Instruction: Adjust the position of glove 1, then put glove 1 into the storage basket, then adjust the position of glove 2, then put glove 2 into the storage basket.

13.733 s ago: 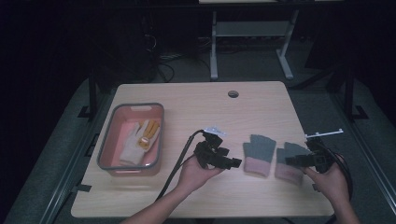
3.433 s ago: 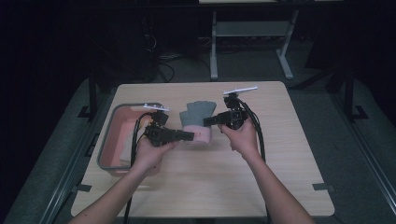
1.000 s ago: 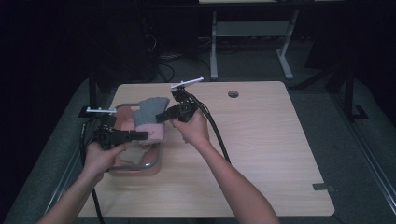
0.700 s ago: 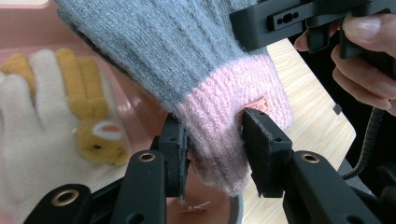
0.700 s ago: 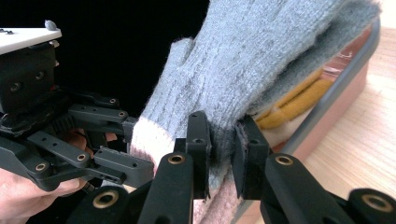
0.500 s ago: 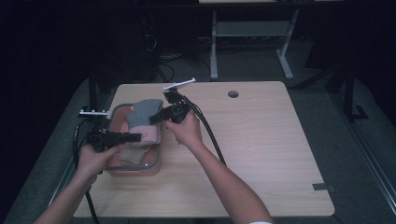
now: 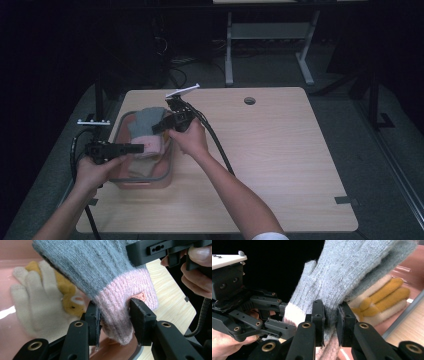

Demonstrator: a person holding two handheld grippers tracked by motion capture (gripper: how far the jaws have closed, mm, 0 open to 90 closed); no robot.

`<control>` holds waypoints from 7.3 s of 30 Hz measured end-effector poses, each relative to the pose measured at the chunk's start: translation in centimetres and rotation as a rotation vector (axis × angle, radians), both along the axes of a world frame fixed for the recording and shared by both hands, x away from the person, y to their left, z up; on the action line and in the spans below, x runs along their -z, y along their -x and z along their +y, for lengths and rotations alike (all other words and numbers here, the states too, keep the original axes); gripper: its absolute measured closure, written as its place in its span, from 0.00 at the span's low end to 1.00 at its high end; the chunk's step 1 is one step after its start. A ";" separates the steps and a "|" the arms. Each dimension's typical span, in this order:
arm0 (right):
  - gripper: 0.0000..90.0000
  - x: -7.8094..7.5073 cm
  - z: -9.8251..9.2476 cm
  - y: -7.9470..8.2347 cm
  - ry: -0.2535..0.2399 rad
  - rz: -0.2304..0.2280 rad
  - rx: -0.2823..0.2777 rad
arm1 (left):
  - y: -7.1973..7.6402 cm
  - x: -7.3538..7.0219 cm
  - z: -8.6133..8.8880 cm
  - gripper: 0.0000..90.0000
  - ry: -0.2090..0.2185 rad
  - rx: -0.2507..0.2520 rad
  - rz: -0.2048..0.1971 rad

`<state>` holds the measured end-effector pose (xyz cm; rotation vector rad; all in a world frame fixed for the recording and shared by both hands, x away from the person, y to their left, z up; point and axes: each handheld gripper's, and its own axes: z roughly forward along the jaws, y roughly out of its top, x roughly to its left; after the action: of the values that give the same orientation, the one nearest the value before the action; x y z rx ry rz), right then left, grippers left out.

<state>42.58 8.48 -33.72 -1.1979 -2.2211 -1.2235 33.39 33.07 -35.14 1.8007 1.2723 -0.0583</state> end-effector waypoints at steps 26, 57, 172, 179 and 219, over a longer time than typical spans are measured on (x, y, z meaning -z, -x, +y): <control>0.87 2.3 2.5 -0.9 0.028 0.040 -0.022 | -0.6 1.5 1.9 0.69 -0.043 -0.018 0.059; 0.81 5.8 4.8 -1.3 0.183 0.035 -0.080 | -1.2 4.5 2.0 0.66 -0.185 -0.013 0.149; 0.50 3.5 -21.2 2.3 0.034 0.027 0.293 | -2.9 -1.5 -13.4 0.33 -0.105 0.255 -0.047; 0.50 4.0 -23.0 3.1 0.031 0.038 0.322 | -3.0 -1.3 -14.6 0.32 -0.103 0.281 -0.043; 0.48 6.6 -32.2 6.6 0.019 0.083 0.463 | -2.0 0.8 -23.0 0.31 -0.123 0.428 -0.021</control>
<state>35.96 -23.67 -40.35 -1.8041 -1.9592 -1.2825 35.41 10.02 -35.99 2.1484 0.8724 -0.2027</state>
